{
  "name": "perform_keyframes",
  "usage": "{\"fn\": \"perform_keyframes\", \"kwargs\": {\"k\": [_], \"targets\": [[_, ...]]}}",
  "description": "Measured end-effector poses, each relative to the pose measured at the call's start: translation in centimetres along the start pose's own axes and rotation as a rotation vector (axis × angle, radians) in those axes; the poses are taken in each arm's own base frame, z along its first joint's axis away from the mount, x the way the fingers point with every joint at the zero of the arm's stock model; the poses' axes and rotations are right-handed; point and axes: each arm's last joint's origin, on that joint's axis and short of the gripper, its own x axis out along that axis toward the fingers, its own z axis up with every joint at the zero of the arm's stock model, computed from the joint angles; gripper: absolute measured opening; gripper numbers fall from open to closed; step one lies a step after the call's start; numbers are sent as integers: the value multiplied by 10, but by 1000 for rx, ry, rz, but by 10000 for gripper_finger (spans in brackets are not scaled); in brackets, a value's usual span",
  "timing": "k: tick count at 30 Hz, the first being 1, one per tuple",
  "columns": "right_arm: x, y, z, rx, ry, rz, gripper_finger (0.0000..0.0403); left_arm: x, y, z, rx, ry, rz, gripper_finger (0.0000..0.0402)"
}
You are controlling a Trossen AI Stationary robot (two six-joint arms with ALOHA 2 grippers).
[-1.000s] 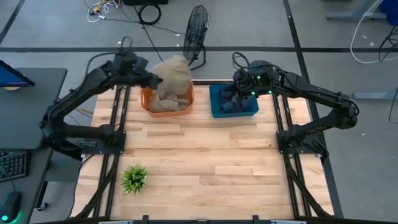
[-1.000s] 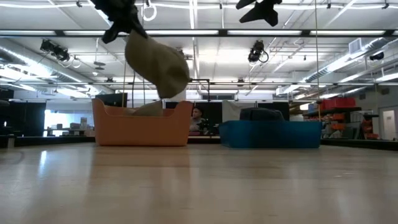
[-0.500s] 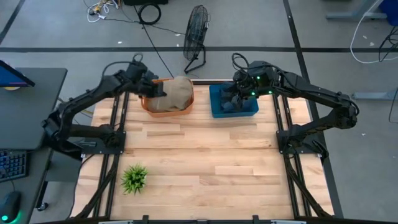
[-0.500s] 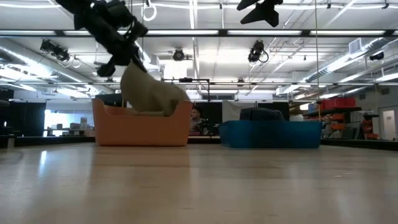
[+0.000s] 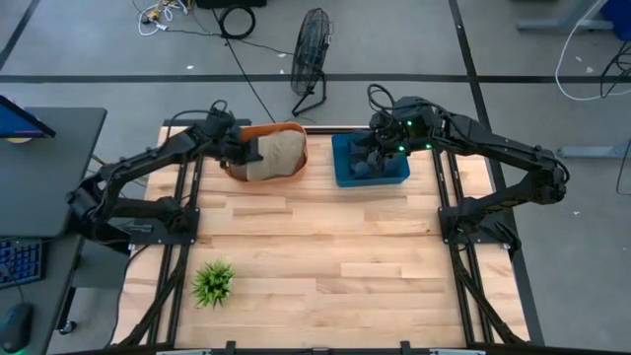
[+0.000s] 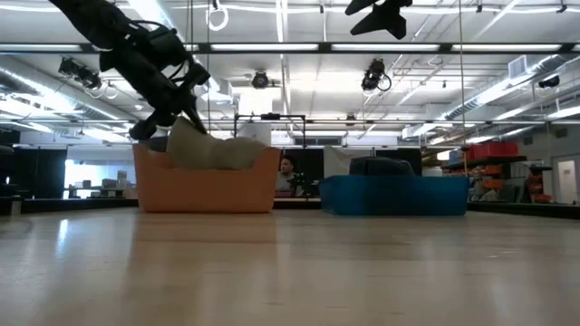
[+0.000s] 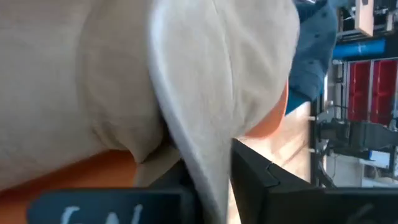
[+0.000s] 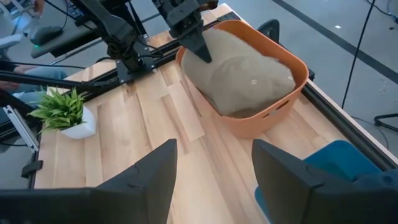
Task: Pick & Place hat
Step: Put the brown cap into the orange bin
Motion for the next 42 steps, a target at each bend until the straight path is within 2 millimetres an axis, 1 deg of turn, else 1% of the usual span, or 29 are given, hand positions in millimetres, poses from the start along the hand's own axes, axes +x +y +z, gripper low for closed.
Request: {"fn": "perform_keyframes", "kwargs": {"k": [4, 8, 11, 14, 17, 21, 25, 28, 38, 42], "targets": [[0, 0, 0, 0, 1, 2, 213, -1, -2, 5, 14, -39, -39, 92], [0, 1, -1, 1, 14, 24, 213, -3, 2, 9, 1, -49, -33, 124], [0, 1, -2, 1, 25, 52, 213, -13, 3, 12, 8, -60, -67, 144], [0, 2, -2, 2, 26, 59, 213, -24, 3, 14, 1, -79, -107, 155], [0, 2, -2, 2, 26, 59, 213, -39, 3, 15, -3, -108, -143, 157], [0, 2, -2, 1, 29, 69, 213, -53, 9, 11, -45, -120, -116, 158], [0, 2, -2, -7, 30, 77, 213, -61, 18, 4, -95, -92, -57, 158], [0, 2, -2, -21, 28, 76, 213, -63, 19, 2, -102, -83, -46, 158], [0, 2, -2, -21, 27, 75, 213, -64, 0, 10, -8, -185, -193, 151], [0, 2, -1, -18, 24, 75, 213, -64, -15, 10, 107, -241, -276, 140]]}}
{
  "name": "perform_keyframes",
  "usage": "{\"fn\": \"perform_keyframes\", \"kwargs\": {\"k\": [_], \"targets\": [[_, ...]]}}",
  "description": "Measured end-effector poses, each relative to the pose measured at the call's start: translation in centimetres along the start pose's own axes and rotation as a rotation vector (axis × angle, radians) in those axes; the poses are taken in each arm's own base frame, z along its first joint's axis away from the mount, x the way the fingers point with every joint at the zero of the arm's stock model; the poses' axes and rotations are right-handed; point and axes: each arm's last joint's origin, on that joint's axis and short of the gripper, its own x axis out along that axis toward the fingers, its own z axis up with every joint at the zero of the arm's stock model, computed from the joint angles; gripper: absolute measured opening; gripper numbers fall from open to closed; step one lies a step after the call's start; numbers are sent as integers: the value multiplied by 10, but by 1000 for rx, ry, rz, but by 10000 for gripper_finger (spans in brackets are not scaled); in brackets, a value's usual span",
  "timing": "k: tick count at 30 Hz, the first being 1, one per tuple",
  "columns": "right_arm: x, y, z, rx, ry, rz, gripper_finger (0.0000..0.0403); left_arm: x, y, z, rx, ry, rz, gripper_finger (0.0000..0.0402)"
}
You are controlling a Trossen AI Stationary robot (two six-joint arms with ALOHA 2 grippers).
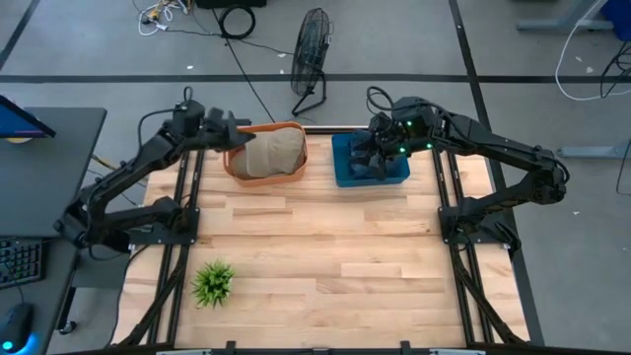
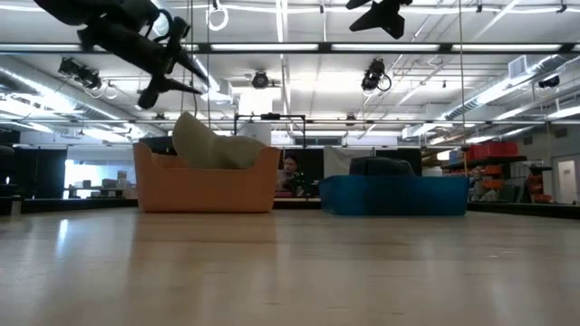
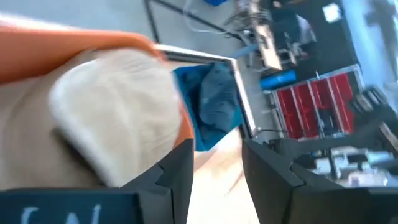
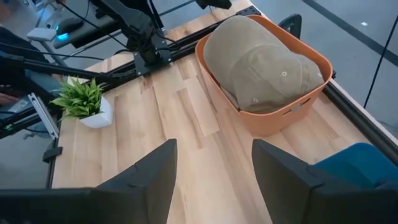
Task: Pick & Place hat
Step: Put the brown cap into the orange bin
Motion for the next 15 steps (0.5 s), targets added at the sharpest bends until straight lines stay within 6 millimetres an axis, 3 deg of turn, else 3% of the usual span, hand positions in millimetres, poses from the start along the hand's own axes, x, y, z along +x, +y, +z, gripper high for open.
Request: {"fn": "perform_keyframes", "kwargs": {"k": [6, 15], "targets": [[0, 0, 2, -11, -22, 4, 213, 11, -7, -8, 147, 1, 13, 100], [0, 1, 3, 12, -30, 6, 213, 56, 11, -24, 117, 160, 146, 7]]}}
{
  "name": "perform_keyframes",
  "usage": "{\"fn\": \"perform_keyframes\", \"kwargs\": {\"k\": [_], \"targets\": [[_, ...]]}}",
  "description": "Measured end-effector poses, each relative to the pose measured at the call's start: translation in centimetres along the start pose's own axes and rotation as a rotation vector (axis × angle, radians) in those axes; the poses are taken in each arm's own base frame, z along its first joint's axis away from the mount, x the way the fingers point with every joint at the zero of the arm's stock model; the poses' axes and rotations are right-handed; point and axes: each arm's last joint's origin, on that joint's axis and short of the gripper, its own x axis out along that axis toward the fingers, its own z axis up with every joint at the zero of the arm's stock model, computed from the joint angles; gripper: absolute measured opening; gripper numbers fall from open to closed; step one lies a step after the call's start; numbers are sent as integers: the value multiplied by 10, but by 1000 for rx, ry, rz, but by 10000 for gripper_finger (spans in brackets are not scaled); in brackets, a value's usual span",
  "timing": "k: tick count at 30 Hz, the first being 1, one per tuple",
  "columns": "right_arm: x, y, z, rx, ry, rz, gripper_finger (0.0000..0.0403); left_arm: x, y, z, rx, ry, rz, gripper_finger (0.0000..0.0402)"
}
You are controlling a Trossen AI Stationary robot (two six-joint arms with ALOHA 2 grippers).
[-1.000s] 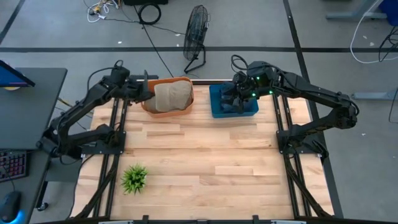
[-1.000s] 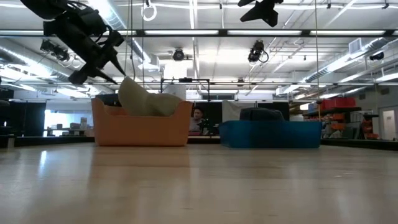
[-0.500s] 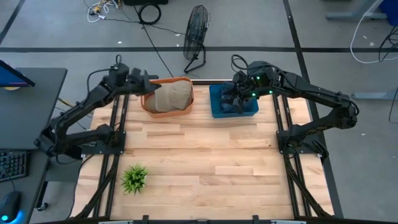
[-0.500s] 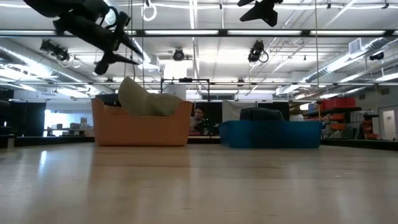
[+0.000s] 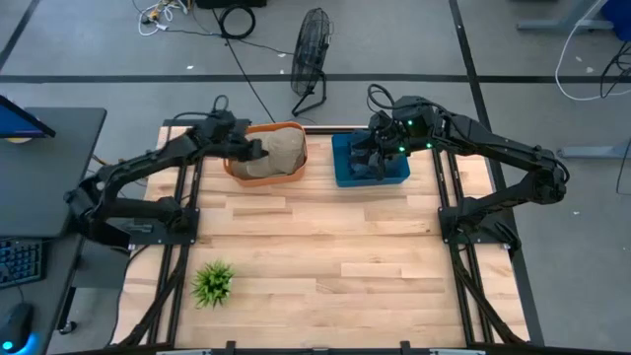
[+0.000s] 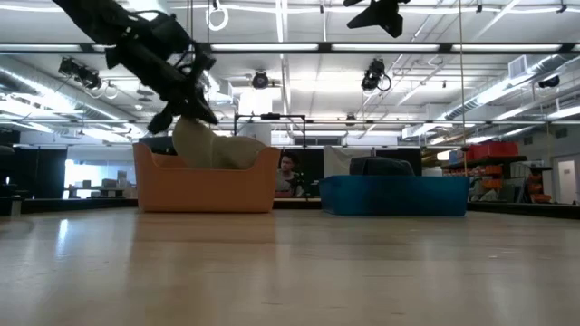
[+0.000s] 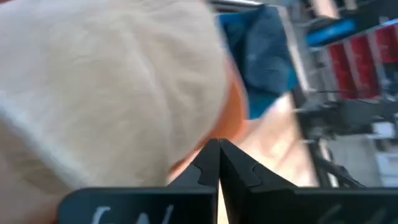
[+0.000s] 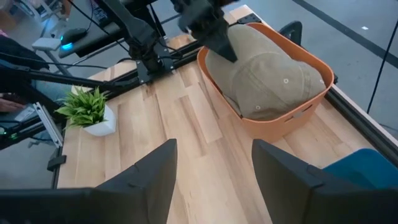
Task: Pick & Place hat
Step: Put the brown cap into the orange bin
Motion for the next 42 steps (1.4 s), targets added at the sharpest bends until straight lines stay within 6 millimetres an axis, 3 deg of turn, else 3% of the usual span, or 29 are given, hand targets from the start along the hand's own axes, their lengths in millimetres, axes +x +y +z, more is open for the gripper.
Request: {"fn": "perform_keyframes", "kwargs": {"k": [7, 16, 24, 28, 34, 42], "targets": [[0, 0, 0, 4, 2, 0, 213, 9, 20, -8, -65, 41, 253, 4], [0, 0, -1, 6, 7, -2, 213, 5, 29, -6, -116, 29, 328, 4], [0, -1, -3, 11, 31, -7, 213, -14, 1, 1, -58, -106, 155, 3], [0, -1, -4, 12, 36, -8, 213, -30, -10, 0, 8, -121, 201, 3], [0, -1, -4, 12, 36, -8, 213, -35, 2, -7, -7, -72, 387, 3], [0, -1, -3, 12, 34, -8, 213, -19, 18, -9, -23, 2, 547, 2]]}}
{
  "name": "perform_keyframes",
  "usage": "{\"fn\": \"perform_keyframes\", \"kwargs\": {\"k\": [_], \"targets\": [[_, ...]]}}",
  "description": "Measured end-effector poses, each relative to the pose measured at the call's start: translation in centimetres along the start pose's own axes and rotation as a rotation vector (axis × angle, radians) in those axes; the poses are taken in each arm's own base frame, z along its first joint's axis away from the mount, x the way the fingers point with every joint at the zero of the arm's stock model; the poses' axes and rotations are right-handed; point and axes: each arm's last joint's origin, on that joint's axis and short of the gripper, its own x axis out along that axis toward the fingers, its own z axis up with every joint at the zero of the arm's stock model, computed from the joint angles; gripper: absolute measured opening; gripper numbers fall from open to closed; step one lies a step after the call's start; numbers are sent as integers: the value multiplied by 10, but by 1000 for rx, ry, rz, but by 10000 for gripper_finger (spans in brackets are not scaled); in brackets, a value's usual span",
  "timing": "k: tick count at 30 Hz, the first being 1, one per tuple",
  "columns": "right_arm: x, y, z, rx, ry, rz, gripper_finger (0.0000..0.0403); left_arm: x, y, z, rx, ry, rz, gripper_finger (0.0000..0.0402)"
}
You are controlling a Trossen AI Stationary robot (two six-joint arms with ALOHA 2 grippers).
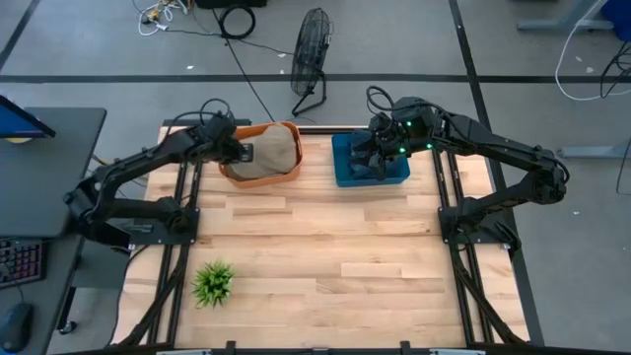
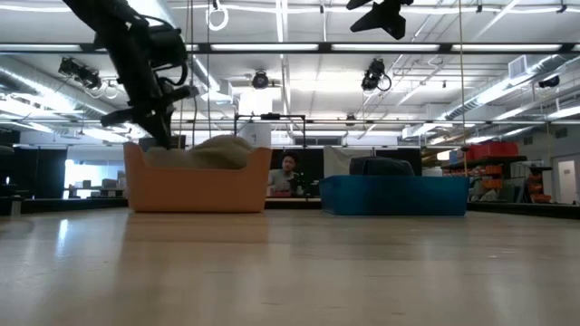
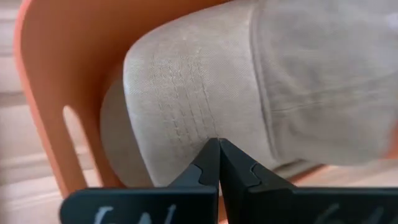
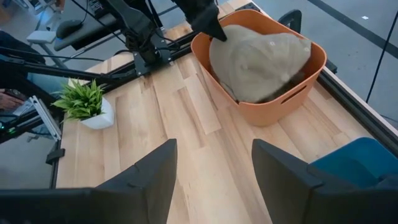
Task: Pick & Place hat
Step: Put the brown cap into the orange bin
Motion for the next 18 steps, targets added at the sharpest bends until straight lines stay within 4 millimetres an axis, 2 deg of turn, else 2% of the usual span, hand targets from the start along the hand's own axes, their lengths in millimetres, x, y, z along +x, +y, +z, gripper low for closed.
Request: {"fn": "perform_keyframes", "kwargs": {"k": [7, 11, 18], "targets": [[0, 0, 0, 0, 0, 0, 213, 28, 6, -1, -11, 121, 120, 2], [0, 0, 0, -2, 2, -1, 213, 41, 3, -1, -7, 147, 123, 2], [0, 0, 0, -3, 3, -1, 213, 36, -12, 0, 13, 70, 3, 2]]}}
